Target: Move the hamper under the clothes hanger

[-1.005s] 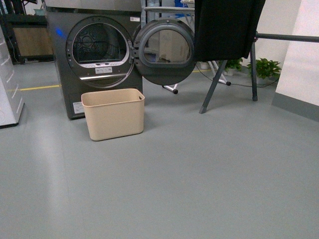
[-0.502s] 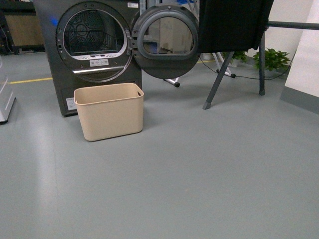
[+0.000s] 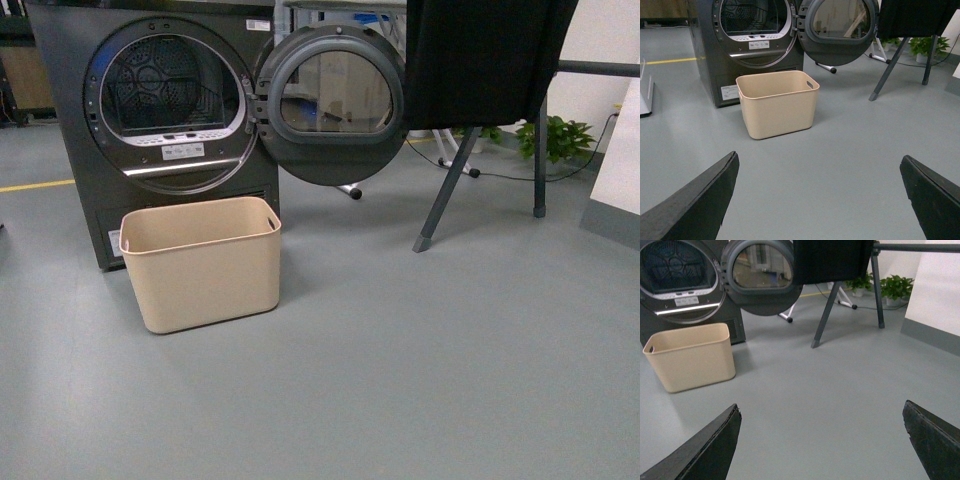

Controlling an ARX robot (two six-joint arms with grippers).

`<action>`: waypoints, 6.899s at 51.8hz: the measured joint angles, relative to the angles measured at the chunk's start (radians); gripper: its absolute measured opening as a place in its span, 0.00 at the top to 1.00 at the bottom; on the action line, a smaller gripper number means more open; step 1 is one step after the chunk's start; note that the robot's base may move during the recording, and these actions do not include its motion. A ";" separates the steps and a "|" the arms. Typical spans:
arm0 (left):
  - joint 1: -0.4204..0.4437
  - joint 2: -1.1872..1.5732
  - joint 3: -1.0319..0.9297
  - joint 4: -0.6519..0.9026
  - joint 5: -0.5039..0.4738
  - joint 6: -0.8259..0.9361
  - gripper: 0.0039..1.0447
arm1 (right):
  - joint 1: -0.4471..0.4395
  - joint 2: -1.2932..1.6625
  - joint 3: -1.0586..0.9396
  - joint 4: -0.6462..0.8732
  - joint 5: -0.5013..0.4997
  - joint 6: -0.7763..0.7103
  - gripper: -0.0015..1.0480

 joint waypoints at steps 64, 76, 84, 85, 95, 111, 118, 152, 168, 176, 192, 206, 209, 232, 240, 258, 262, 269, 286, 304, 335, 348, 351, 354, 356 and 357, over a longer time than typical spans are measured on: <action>0.000 -0.001 0.000 0.000 0.000 0.000 0.06 | 0.000 0.000 0.000 0.000 0.000 0.000 0.08; 0.000 0.000 0.000 0.000 0.000 0.000 0.06 | 0.000 0.000 0.000 0.000 -0.001 0.000 0.08; 0.000 -0.001 0.000 0.000 -0.002 0.000 0.06 | 0.000 0.000 0.000 0.001 -0.002 0.000 0.08; 0.000 -0.001 0.000 0.000 0.000 0.000 0.06 | 0.001 0.000 0.000 0.001 -0.001 0.000 0.08; 0.000 -0.001 0.000 0.000 0.000 0.000 0.06 | 0.000 0.000 0.000 0.001 -0.001 0.000 0.08; 0.000 0.000 0.000 0.000 0.002 0.000 0.06 | 0.000 0.001 0.000 0.001 0.002 0.000 0.08; 0.000 0.002 0.000 0.000 0.002 0.000 0.06 | -0.001 0.000 0.000 0.001 0.006 0.000 0.08; 0.001 -0.001 0.000 0.000 0.001 0.000 0.06 | 0.001 0.000 0.000 0.001 0.002 0.000 0.08; 0.001 -0.001 0.000 0.000 -0.003 0.000 0.06 | 0.001 0.000 0.000 0.001 0.000 0.000 0.08; 0.001 -0.001 0.000 0.000 -0.001 0.000 0.06 | 0.001 0.000 0.000 0.001 -0.001 0.000 0.08; -0.045 0.250 0.039 0.053 -0.325 -0.093 0.06 | 0.008 0.045 0.003 0.004 0.025 0.043 0.08; -0.036 1.210 0.299 0.647 -0.170 -0.102 0.06 | 0.006 1.154 0.176 0.706 -0.126 0.180 0.08; -0.035 1.428 0.381 0.692 -0.142 -0.084 0.06 | 0.011 1.390 0.256 0.720 -0.148 0.185 0.08; -0.061 2.079 0.671 0.637 -0.075 -0.036 0.06 | 0.024 2.102 0.555 0.712 -0.105 0.148 0.08; -0.072 2.157 0.743 0.606 -0.068 -0.011 0.06 | 0.036 2.213 0.634 0.692 -0.071 0.144 0.08; -0.094 2.313 0.839 0.618 -0.044 0.001 0.06 | 0.084 2.320 0.757 0.628 -0.025 0.148 0.08; -0.098 2.329 0.856 0.618 -0.045 0.001 0.06 | 0.087 2.330 0.768 0.616 -0.023 0.149 0.08; -0.105 2.352 0.878 0.618 -0.050 0.001 0.06 | 0.090 2.351 0.787 0.599 -0.014 0.151 0.08; -0.115 2.404 0.917 0.626 -0.061 0.002 0.06 | 0.100 2.419 0.840 0.569 0.016 0.162 0.08; -0.118 2.461 0.955 0.650 -0.063 -0.001 0.07 | 0.125 2.458 0.903 0.512 0.076 0.163 0.16; -0.150 2.536 1.014 0.665 -0.076 -0.006 0.97 | 0.153 2.502 0.954 0.472 0.087 0.198 0.95; -0.151 2.540 1.012 0.686 -0.069 -0.015 0.97 | 0.130 2.493 0.980 0.420 0.089 0.197 0.95; -0.151 2.539 1.009 0.689 -0.066 -0.015 0.97 | 0.125 2.486 0.984 0.408 0.088 0.194 0.95; -0.151 2.536 1.004 0.690 -0.063 -0.015 0.97 | 0.125 2.480 0.975 0.408 0.079 0.204 0.95; -0.151 2.532 0.999 0.690 -0.062 -0.015 0.97 | 0.125 2.473 0.969 0.415 0.089 0.203 0.95; -0.150 2.530 0.996 0.691 -0.058 -0.015 0.97 | 0.126 2.470 0.964 0.419 0.099 0.199 0.95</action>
